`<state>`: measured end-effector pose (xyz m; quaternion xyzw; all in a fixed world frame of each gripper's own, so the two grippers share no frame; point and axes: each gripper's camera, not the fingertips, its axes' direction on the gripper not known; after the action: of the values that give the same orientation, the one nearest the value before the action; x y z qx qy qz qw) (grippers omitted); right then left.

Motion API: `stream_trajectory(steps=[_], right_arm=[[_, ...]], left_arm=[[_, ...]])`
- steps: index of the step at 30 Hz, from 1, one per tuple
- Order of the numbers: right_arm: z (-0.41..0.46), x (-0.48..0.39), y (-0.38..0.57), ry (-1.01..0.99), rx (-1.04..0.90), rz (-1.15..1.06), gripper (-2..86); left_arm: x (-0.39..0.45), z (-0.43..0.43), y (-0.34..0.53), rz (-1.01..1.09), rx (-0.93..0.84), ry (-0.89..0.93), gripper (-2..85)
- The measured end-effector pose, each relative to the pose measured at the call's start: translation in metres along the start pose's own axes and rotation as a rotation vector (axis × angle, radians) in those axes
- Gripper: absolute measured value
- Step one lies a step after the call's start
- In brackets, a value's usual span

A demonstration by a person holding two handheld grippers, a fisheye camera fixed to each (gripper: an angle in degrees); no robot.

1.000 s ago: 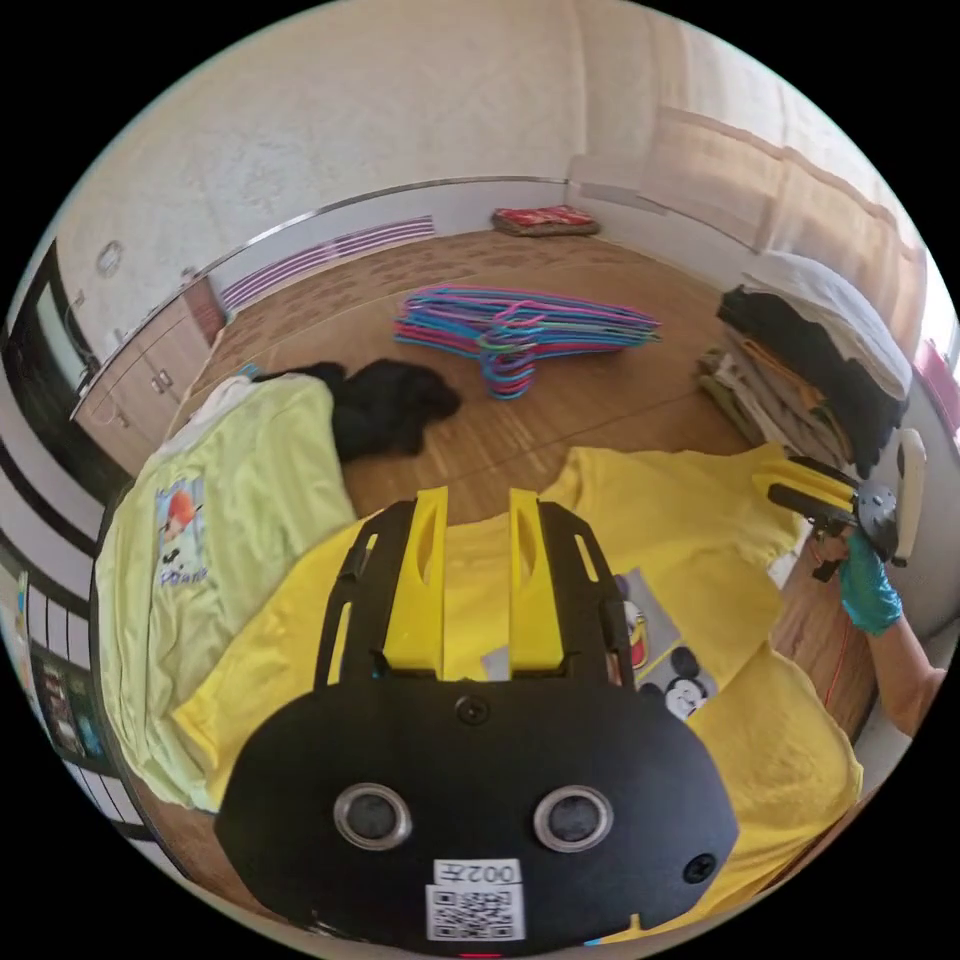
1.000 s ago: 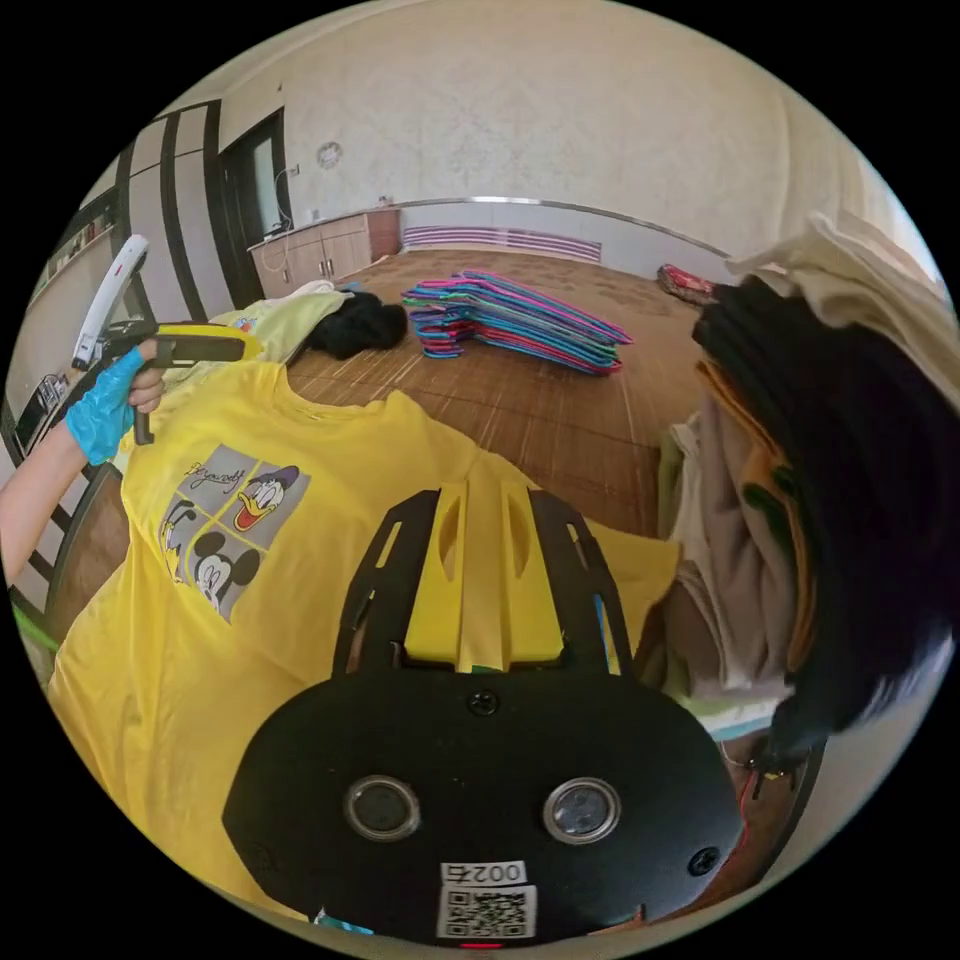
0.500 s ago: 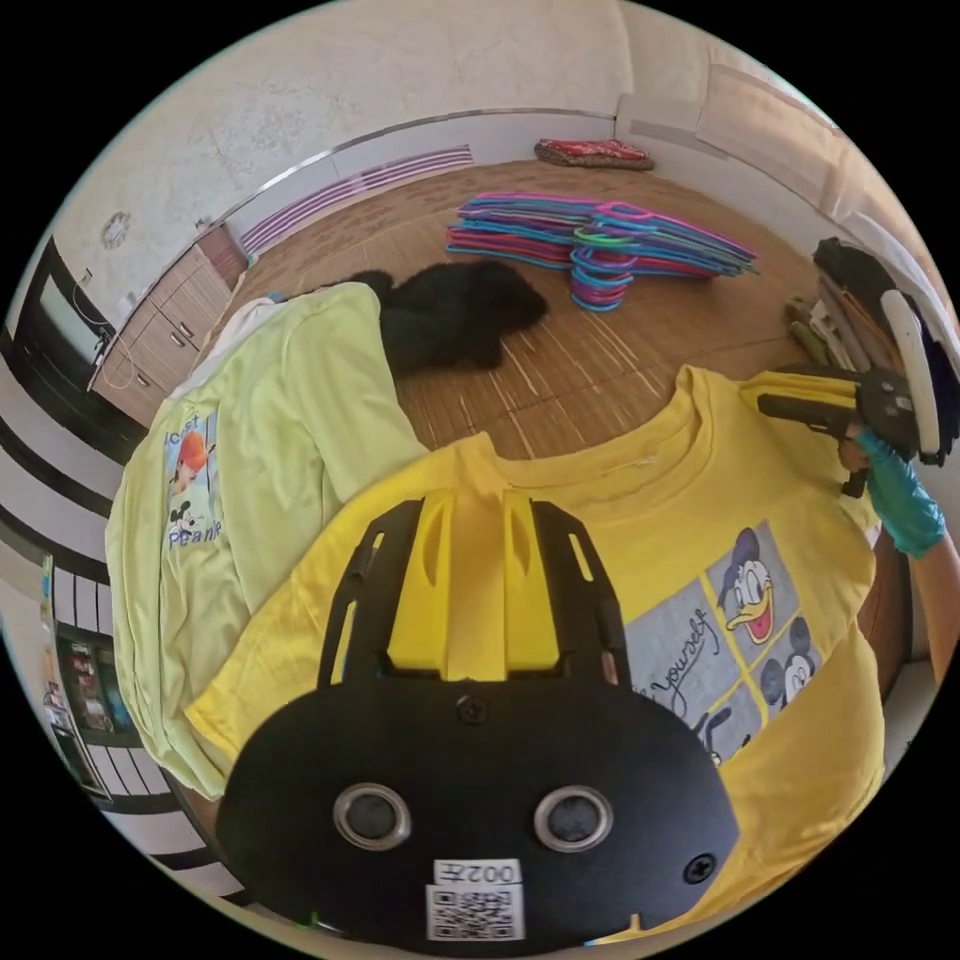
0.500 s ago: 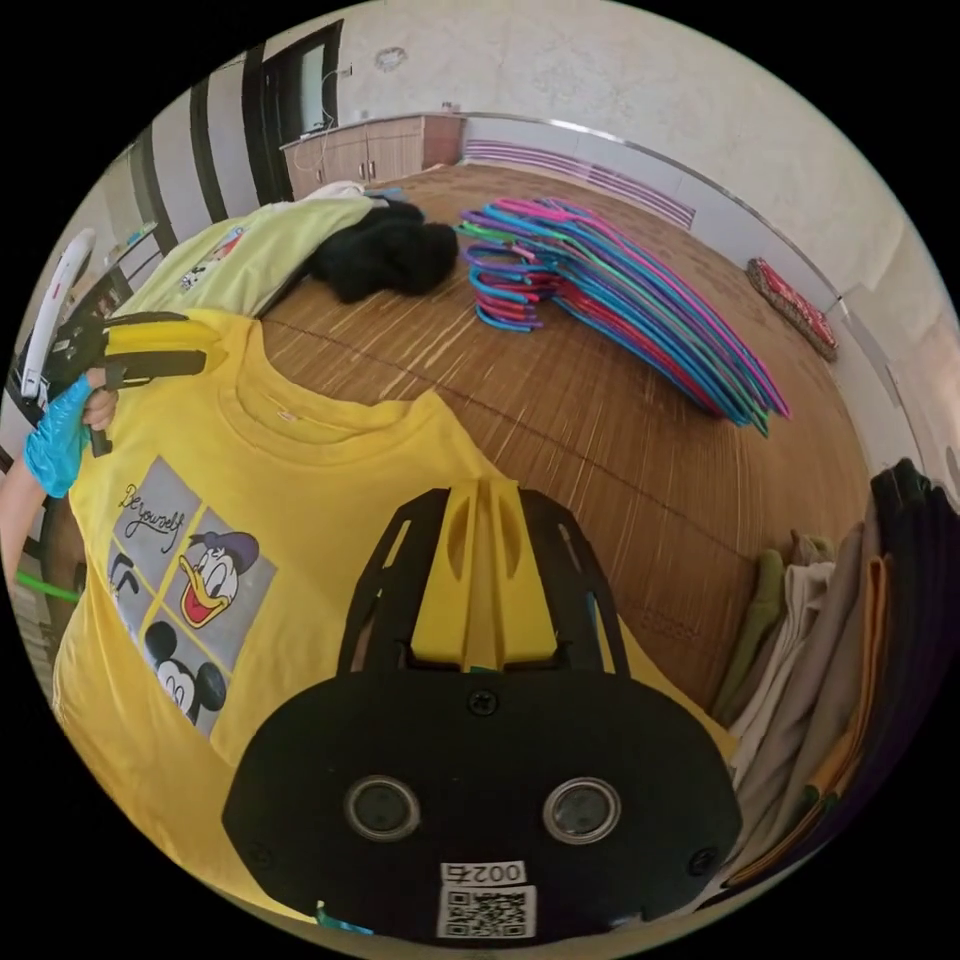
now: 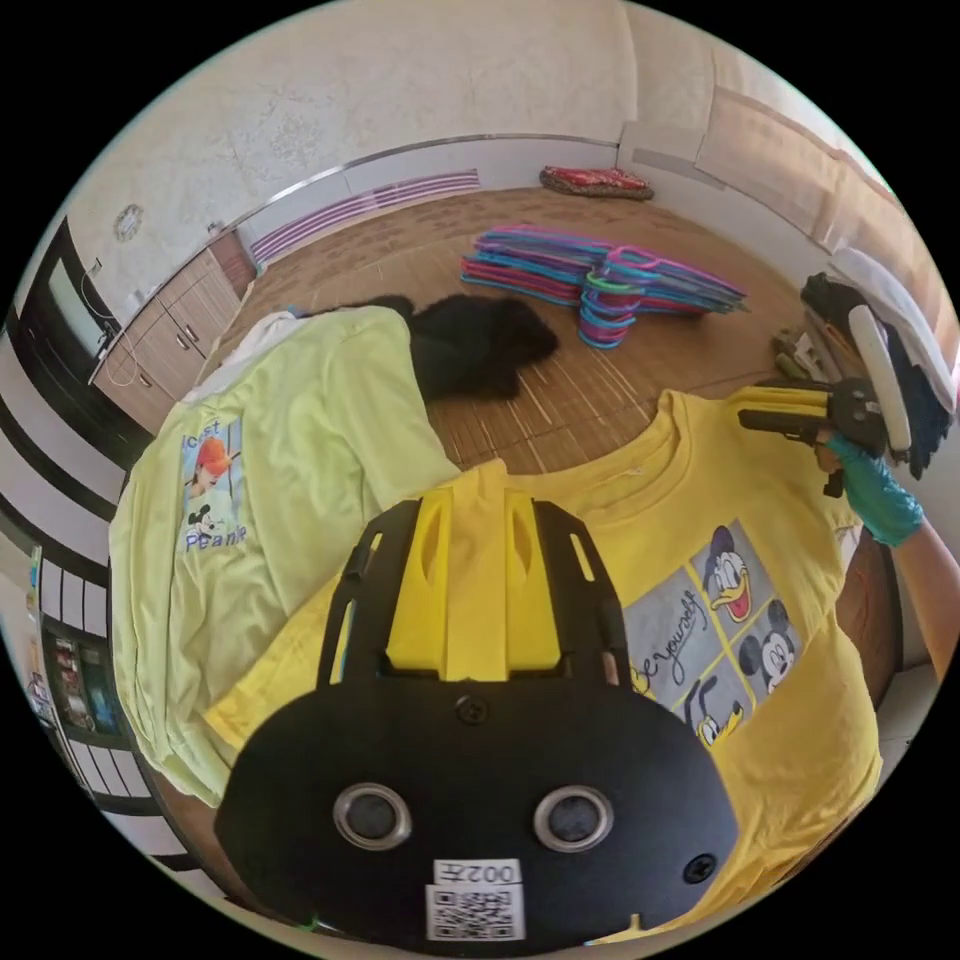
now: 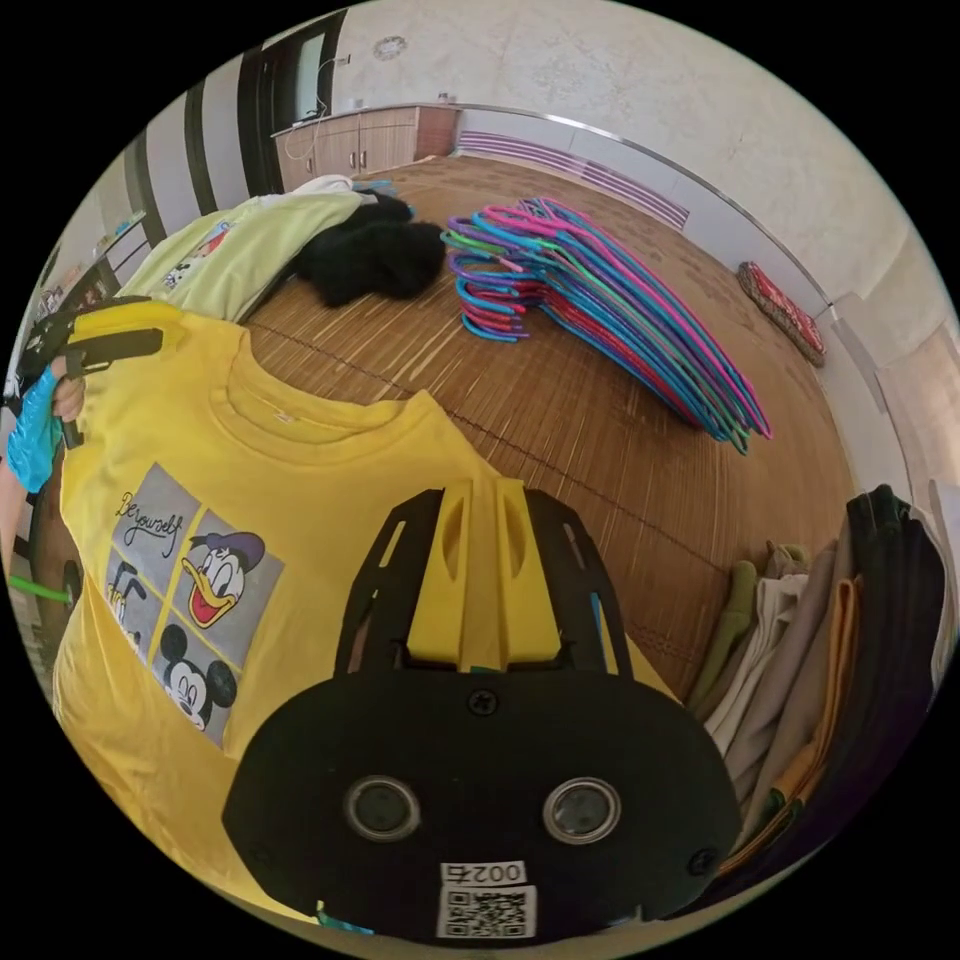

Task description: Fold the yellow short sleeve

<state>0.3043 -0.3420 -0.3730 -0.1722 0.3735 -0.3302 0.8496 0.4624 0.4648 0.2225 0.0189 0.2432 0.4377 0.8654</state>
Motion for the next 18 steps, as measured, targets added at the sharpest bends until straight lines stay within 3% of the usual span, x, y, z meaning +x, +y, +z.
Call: stream_trajectory(steps=[12,18], right_arm=[[-0.096,-0.034,0.01,-0.102,0.117,-0.071,5.2],[-0.14,-0.082,-0.021,-0.156,0.178,-0.186,5.7]], left_arm=[[-0.133,-0.085,0.139,-0.258,0.015,-0.154,5.0],[-0.167,-0.093,0.202,-0.331,-0.004,-0.126,6.1]])
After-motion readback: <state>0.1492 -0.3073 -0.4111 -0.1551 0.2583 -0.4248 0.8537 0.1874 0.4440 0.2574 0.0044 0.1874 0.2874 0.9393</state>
